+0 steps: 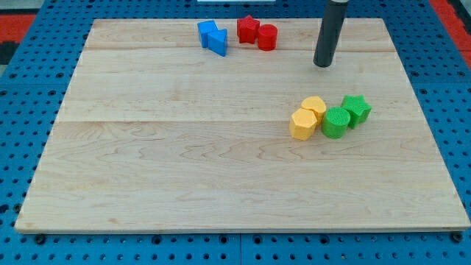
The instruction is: Push the yellow blocks to the center of the board
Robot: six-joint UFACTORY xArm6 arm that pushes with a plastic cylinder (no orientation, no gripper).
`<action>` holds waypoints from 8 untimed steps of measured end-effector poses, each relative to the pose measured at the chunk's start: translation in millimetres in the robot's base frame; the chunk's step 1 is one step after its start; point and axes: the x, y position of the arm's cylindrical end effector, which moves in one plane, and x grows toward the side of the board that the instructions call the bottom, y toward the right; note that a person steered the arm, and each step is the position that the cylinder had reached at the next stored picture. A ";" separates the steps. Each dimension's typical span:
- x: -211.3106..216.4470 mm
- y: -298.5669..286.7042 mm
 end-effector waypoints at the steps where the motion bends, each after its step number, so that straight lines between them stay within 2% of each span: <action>1: 0.0 -0.2; 5: -2.7 -4.7; 6: 7.9 -4.7; 8: 79.7 9.7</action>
